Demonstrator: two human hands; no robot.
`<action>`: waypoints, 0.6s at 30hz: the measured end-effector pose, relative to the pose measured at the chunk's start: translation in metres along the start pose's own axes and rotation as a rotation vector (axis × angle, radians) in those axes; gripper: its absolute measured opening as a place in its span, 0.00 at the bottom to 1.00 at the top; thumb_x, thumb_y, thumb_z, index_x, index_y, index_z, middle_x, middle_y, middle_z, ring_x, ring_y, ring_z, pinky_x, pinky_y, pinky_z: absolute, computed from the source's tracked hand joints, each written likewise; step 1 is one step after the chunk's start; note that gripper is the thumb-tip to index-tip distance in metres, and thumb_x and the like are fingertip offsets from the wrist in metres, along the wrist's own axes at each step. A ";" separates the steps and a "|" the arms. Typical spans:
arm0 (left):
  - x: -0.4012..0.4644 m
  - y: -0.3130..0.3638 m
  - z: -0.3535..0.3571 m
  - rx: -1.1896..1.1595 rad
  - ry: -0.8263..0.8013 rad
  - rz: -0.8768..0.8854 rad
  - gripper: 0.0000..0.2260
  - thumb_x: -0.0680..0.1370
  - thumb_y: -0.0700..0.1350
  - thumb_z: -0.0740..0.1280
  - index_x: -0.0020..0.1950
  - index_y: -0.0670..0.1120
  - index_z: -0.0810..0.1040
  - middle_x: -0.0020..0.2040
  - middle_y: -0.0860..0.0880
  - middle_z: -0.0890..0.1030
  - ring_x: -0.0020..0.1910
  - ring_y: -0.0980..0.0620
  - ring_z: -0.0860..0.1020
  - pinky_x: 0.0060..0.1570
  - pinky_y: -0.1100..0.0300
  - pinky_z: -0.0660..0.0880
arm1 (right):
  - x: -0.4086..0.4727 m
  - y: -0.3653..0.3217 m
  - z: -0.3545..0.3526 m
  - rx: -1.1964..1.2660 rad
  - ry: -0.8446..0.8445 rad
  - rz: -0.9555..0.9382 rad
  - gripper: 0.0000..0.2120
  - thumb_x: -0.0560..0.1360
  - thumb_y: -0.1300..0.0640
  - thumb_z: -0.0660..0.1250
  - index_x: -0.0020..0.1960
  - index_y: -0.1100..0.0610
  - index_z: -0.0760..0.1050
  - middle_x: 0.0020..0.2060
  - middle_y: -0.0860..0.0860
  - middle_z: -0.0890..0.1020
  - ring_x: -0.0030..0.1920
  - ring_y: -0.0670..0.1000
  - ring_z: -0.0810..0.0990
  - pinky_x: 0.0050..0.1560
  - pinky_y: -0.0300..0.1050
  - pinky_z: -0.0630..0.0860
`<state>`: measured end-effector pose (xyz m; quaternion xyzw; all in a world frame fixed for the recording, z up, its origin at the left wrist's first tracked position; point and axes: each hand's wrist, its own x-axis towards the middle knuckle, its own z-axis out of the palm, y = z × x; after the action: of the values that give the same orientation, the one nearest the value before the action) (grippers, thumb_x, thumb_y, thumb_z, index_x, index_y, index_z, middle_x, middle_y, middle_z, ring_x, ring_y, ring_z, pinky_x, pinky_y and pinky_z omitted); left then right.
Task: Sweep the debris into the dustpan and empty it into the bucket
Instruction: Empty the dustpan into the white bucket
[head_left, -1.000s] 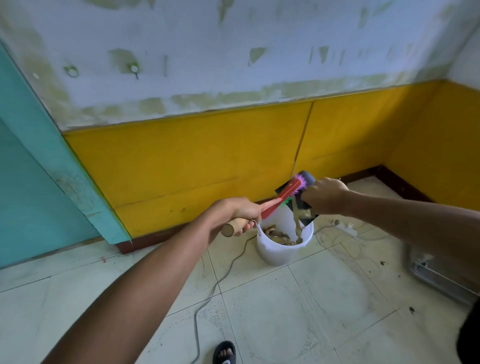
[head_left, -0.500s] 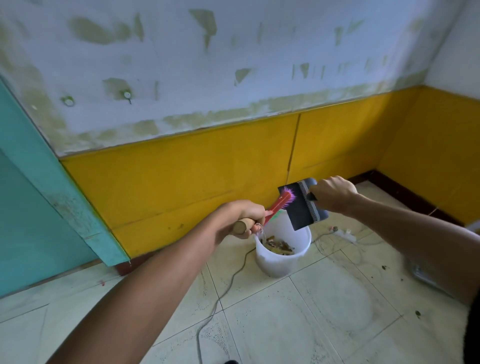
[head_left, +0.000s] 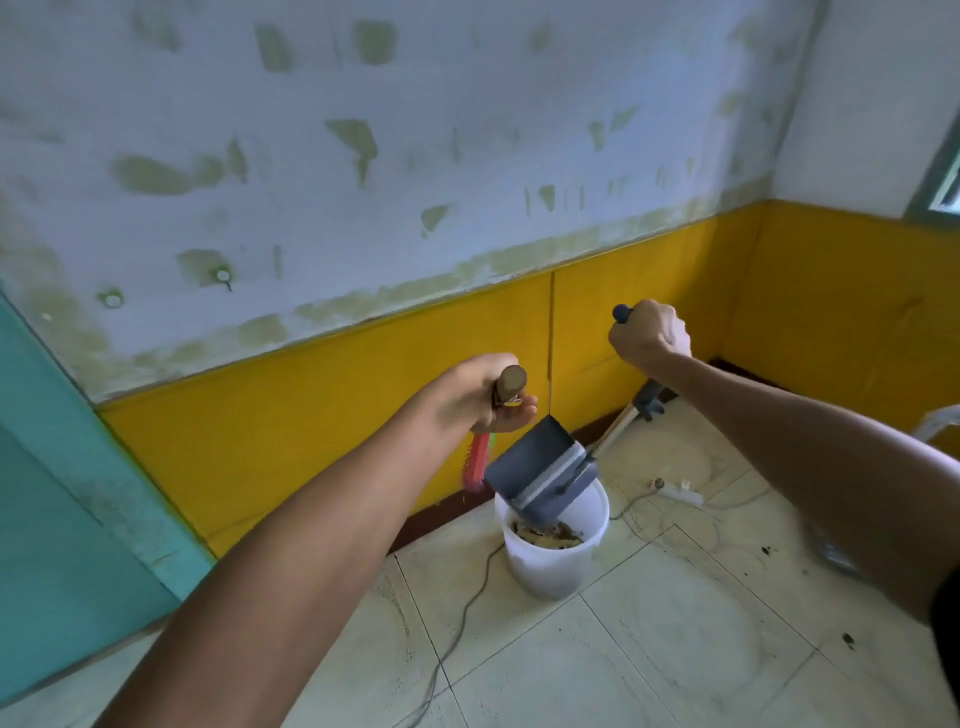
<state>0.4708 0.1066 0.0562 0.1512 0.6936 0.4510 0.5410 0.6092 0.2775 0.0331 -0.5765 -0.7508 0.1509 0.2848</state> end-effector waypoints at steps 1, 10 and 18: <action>-0.003 0.002 0.002 -0.133 0.017 0.021 0.10 0.80 0.34 0.55 0.57 0.36 0.73 0.49 0.40 0.78 0.19 0.46 0.76 0.16 0.62 0.75 | 0.000 -0.006 -0.003 0.050 -0.015 0.045 0.01 0.73 0.59 0.65 0.44 0.54 0.72 0.30 0.53 0.74 0.26 0.52 0.71 0.24 0.38 0.65; -0.028 0.021 -0.004 -0.408 0.090 0.132 0.07 0.80 0.33 0.56 0.43 0.38 0.68 0.36 0.43 0.68 0.29 0.47 0.71 0.17 0.58 0.77 | -0.009 -0.059 -0.028 0.907 -0.219 0.363 0.10 0.71 0.62 0.63 0.31 0.59 0.70 0.20 0.54 0.71 0.20 0.51 0.68 0.25 0.39 0.68; -0.050 0.025 -0.015 -0.349 0.073 0.130 0.09 0.77 0.43 0.65 0.43 0.37 0.74 0.52 0.42 0.77 0.19 0.44 0.80 0.23 0.55 0.81 | -0.025 -0.091 -0.012 1.132 -0.381 0.221 0.16 0.76 0.56 0.67 0.31 0.59 0.71 0.22 0.53 0.73 0.21 0.50 0.69 0.25 0.42 0.69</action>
<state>0.4695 0.0785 0.1069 0.0830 0.6128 0.6036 0.5032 0.5502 0.2260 0.0870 -0.3728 -0.5275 0.6561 0.3902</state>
